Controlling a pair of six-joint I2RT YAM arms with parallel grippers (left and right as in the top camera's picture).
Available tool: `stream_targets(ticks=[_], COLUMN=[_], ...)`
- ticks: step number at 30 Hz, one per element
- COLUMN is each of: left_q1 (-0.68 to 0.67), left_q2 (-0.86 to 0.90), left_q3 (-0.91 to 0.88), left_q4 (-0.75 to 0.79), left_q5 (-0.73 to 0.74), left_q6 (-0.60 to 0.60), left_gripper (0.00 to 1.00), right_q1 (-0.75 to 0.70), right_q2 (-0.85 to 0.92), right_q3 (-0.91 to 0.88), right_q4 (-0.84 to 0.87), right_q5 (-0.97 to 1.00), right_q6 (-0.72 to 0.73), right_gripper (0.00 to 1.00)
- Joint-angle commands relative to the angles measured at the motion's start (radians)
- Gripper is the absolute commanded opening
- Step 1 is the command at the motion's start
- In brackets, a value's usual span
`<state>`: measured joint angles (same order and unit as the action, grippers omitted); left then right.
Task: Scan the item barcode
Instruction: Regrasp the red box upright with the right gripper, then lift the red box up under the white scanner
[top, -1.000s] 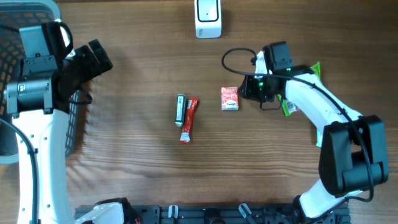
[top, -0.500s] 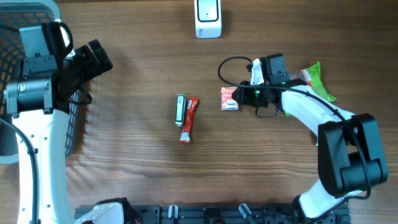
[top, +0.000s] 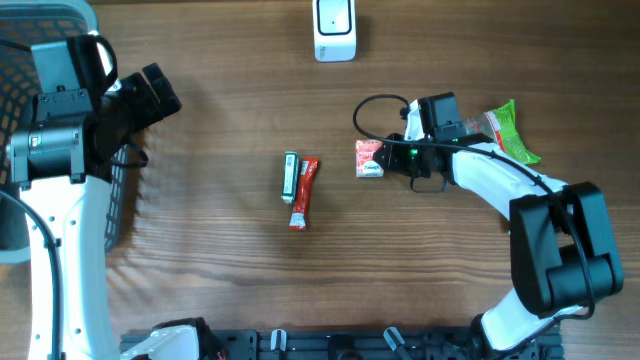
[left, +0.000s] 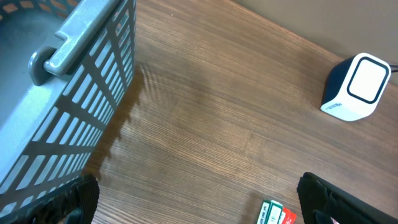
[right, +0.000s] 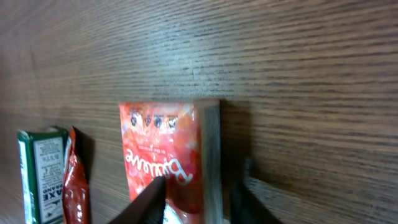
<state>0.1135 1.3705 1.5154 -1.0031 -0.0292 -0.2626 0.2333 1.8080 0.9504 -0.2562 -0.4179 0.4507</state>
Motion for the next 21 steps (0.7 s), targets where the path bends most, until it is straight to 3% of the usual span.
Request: stream_targets(ticks=[1,4,10,17,21], left_q1=[0.004,0.004,0.004,0.004,0.004], left_q2=[-0.007,-0.007,-0.007,-0.007,-0.007], left_q3=[0.01,0.01,0.01,0.01,0.01], left_q4=[0.003,0.003,0.003,0.003,0.003], left_q5=[-0.006,-0.006,-0.006,-0.006,-0.006], left_q6=[0.02,0.02,0.02,0.02,0.02], left_gripper=[1.0,1.0,1.0,1.0,1.0], right_q1=[0.005,0.005,-0.01,-0.063,-0.064], right_q2=[0.021,0.038,0.015,-0.169,-0.347], right_q3=[-0.01,-0.01,-0.006,0.024,0.028], right_q4=[0.009,0.008,0.002,-0.044,-0.1], right_q5=[0.01,0.01,-0.021,-0.211,-0.256], right_q6=[0.024,0.022,0.021,-0.163,-0.179], right_gripper=[0.26,0.25,0.04,0.04,0.04])
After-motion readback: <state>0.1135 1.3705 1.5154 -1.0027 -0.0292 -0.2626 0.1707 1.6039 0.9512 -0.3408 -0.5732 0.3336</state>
